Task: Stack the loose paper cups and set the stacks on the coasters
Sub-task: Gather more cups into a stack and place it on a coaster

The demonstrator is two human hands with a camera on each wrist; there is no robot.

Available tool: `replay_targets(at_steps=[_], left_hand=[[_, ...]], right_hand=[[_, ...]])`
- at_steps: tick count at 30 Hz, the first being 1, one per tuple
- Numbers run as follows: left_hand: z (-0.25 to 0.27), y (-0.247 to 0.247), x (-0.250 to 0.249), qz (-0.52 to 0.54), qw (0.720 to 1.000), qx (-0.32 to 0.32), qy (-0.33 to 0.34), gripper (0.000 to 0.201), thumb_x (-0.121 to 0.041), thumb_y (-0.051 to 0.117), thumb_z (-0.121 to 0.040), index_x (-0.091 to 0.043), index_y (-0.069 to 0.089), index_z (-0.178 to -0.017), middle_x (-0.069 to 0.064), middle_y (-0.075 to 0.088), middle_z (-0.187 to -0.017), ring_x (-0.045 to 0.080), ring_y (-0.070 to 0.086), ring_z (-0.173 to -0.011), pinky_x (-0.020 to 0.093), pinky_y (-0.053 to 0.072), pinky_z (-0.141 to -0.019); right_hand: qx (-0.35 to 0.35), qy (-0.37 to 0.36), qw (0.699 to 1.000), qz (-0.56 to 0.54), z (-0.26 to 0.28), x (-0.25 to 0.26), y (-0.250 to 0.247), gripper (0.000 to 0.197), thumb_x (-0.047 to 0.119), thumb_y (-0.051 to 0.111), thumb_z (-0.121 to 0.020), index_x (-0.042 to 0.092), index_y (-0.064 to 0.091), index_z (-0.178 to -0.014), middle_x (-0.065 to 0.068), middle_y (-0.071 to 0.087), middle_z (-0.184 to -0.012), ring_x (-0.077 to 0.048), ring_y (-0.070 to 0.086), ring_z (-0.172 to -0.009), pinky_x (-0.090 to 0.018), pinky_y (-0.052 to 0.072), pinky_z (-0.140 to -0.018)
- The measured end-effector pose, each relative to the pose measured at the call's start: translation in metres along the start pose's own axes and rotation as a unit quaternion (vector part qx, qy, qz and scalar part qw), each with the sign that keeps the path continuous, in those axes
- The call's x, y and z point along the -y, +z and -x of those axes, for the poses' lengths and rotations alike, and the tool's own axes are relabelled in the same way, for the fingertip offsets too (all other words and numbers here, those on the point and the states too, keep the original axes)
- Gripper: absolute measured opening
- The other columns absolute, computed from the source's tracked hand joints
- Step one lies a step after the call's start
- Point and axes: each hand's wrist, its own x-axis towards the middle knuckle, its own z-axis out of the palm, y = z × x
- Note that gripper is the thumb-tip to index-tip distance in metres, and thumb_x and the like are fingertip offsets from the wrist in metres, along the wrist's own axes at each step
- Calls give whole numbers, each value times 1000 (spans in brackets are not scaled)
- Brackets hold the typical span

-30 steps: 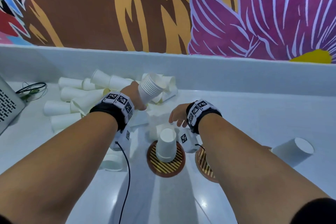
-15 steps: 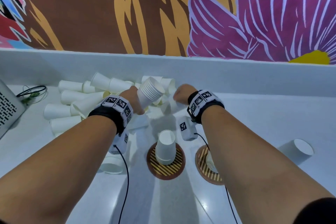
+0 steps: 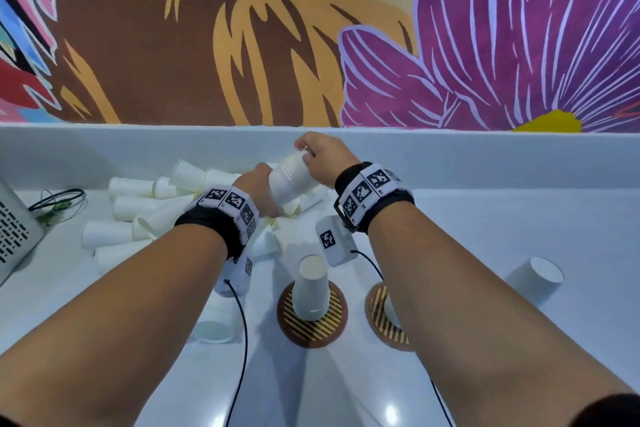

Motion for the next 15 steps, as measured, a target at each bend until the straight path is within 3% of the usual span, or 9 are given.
replay_targets(at_steps=[2, 5, 9, 15], left_hand=[[3, 1, 5, 12, 1000, -6, 13, 75, -22, 84, -68, -10, 40, -128, 12, 60, -116, 33, 60, -103, 39, 49, -83], [7, 2, 11, 17, 1000, 2, 15, 75, -21, 82, -71, -12, 39, -131, 12, 59, -116, 33, 60, -100, 40, 52, -79], [11, 3, 13, 21, 1000, 3, 22, 76, -18, 82, -71, -14, 38, -133, 12, 58, -115, 32, 62, -94, 45, 56, -78], [11, 3, 22, 5, 999, -3, 35, 74, -16, 84, -67, -15, 45, -130, 12, 62, -113, 32, 63, -94, 41, 55, -82]], right_hand=[[14, 2, 1000, 14, 3, -1, 10, 40, 20, 45, -99, 16, 47, -139, -11, 46, -139, -27, 44, -128, -32, 36, -104], [22, 28, 998, 44, 9, -6, 21, 56, 41, 55, -91, 32, 38, -144, -9, 30, -137, -31, 33, -126, -41, 31, -110], [93, 37, 995, -23, 19, -11, 32, 78, 28, 69, -83, 33, 25, -147, -8, 22, -140, -33, 43, -124, -37, 42, -104], [66, 45, 997, 0, 30, -12, 40, 81, 26, 78, -76, 25, 31, -142, -7, 24, -136, -30, 48, -117, -35, 43, -101]])
